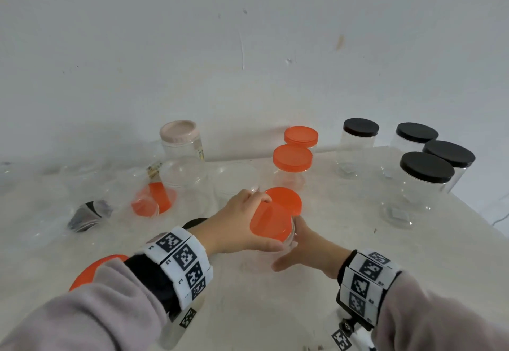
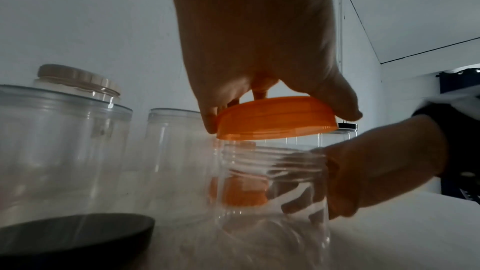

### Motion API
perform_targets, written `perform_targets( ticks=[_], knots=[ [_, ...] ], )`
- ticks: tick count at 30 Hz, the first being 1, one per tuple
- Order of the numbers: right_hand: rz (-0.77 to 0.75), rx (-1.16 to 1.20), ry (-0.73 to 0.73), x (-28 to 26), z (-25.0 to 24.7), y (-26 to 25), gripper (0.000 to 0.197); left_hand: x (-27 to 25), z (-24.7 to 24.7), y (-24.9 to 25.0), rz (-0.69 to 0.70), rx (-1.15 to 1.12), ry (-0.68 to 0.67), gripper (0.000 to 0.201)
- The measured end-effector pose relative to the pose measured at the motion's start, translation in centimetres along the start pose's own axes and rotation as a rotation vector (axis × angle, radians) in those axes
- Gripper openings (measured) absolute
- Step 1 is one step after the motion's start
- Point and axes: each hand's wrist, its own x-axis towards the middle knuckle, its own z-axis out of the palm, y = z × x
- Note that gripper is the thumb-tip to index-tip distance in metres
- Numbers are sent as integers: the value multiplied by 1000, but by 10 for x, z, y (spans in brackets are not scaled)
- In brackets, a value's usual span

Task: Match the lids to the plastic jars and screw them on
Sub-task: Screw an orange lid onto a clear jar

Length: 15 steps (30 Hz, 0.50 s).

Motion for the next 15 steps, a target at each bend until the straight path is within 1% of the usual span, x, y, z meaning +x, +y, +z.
perform_targets(
  ticks=[2, 3, 6, 9, 12, 15],
  knots=[
    [-35, -21, -17, 0, 3, -4, 103, -6, 5, -3, 1, 16, 16, 105],
    [-54, -30, -20, 0, 4, -6, 103, -7, 7, -4, 4, 32, 30, 107],
    [-74, -65, -4, 2, 4, -9, 101, -10, 13, -6, 17, 63, 83, 102],
    [-83, -77, -32, 4, 4, -6, 102, -11, 18, -5, 14, 56, 126, 102],
    [-90, -91, -81, 5, 7, -4, 109, -10, 20, -6, -5, 58, 116, 107],
    [-74, -92, -91, 5, 7, -2, 110, -11, 23, -8, -24, 73, 92, 110]
  ],
)
